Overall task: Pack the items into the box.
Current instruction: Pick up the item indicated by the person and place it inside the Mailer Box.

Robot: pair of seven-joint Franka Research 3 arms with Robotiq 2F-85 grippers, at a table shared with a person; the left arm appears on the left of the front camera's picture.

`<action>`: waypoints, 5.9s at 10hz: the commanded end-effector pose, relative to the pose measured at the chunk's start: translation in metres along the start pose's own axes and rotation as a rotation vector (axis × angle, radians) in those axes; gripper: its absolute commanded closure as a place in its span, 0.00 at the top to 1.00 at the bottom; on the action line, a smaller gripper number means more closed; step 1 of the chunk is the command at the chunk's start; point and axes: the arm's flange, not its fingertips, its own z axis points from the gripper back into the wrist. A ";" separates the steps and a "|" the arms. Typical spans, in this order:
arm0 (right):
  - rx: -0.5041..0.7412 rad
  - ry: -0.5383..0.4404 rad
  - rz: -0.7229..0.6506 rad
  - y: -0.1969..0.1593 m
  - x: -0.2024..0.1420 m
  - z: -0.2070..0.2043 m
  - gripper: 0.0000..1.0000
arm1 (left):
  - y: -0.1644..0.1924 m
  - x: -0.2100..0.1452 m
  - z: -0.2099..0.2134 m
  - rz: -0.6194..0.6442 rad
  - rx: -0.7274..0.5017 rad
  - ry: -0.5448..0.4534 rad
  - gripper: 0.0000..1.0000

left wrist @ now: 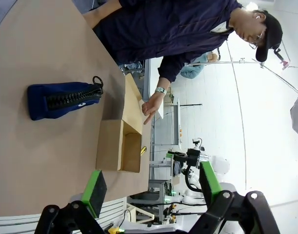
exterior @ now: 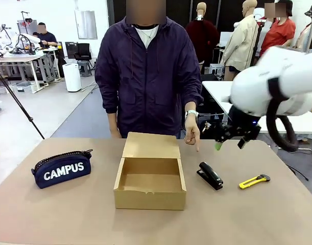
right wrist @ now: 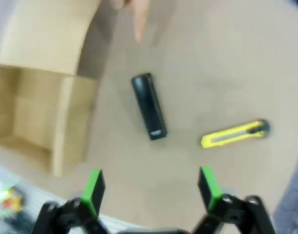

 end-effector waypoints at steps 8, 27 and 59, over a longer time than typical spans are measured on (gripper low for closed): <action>-0.121 0.022 0.110 0.028 0.037 -0.049 1.00 | -0.001 -0.001 0.002 0.000 -0.009 0.003 1.00; -0.089 0.282 0.505 0.025 0.052 -0.174 1.00 | -0.001 -0.001 0.002 0.000 -0.009 0.003 1.00; 0.000 0.075 1.132 0.229 0.070 -0.038 0.00 | -0.001 -0.001 0.002 0.000 -0.009 0.003 1.00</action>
